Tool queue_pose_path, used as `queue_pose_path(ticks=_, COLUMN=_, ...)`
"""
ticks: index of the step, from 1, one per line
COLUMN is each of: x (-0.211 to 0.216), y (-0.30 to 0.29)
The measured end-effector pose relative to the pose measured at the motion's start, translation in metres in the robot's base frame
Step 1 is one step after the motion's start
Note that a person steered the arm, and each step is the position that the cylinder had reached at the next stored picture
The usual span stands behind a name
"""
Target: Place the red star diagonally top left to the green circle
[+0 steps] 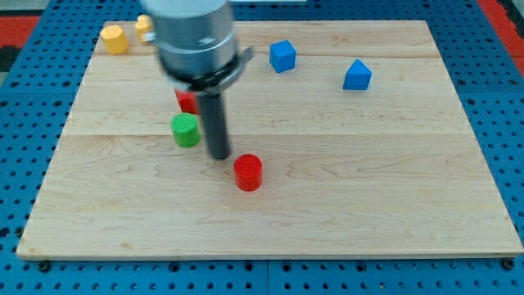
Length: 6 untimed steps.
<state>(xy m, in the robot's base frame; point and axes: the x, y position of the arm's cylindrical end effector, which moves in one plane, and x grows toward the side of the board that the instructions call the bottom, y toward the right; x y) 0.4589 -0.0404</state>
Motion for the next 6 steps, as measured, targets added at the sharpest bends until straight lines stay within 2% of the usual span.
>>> queue_pose_path(ticks=1, x=-0.051, y=-0.002)
queue_pose_path(ticks=2, x=-0.092, y=-0.033)
queue_pose_path(ticks=3, x=-0.092, y=-0.066)
queue_pose_path(ticks=4, x=-0.088, y=-0.068)
queue_pose_path(ticks=5, x=-0.073, y=-0.079)
queue_pose_path(ticks=6, x=-0.031, y=-0.065)
